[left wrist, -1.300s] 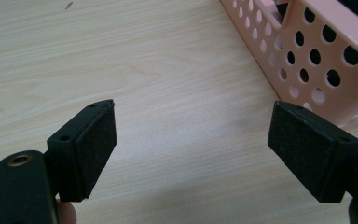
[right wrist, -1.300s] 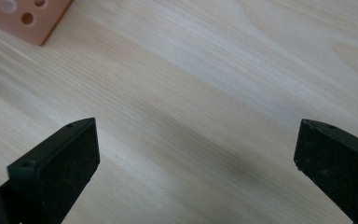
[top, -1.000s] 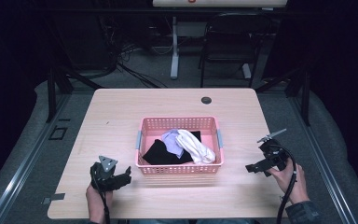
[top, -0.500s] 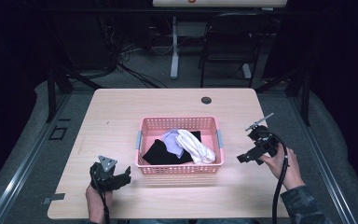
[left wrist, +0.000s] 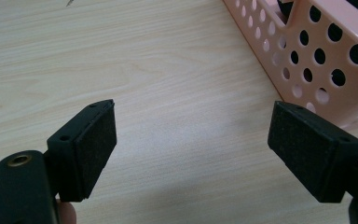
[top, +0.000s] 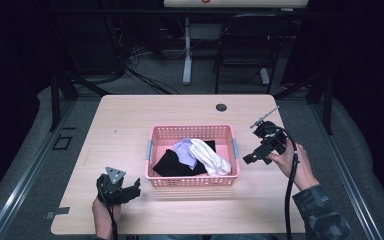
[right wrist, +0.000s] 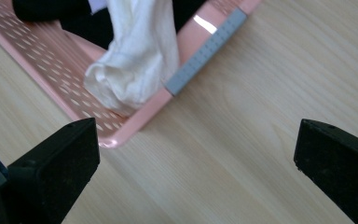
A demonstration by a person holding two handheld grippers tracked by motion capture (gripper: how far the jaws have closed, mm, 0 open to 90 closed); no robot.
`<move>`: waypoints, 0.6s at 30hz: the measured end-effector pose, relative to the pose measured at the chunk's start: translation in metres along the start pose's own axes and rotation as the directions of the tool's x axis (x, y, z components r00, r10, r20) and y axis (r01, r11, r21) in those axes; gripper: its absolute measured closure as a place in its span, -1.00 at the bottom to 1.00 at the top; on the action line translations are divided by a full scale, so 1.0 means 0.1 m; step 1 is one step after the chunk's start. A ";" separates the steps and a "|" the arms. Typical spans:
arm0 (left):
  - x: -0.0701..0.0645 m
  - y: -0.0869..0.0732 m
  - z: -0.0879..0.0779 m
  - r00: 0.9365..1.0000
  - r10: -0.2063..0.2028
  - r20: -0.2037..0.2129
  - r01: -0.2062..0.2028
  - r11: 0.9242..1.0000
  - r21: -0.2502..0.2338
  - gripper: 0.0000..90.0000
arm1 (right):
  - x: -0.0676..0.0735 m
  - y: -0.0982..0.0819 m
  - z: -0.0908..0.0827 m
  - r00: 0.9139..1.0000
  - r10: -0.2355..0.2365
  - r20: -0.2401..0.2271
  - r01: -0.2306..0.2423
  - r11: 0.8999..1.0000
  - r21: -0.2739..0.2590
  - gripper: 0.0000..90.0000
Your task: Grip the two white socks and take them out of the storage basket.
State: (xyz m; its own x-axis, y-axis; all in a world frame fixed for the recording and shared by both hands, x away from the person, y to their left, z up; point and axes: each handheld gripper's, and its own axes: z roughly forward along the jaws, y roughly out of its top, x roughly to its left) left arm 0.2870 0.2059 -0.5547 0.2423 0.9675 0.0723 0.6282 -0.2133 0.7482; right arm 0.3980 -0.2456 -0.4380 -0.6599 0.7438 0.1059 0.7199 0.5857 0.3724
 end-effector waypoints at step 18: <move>0.00 0.00 0.00 1.000 -0.003 0.002 0.003 1.000 -0.008 -0.66 | 0.32 0.65 0.17 0.993 -0.096 -0.065 0.097 0.995 0.018 -1.00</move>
State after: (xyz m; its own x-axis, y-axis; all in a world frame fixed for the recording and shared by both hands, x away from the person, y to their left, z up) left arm 0.2868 0.2064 -0.5549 0.2421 0.9678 0.0683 0.6231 -0.2091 0.7537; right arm 0.4272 -0.1785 -0.4262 -0.7385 0.6617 0.1296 0.6561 0.6610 0.3641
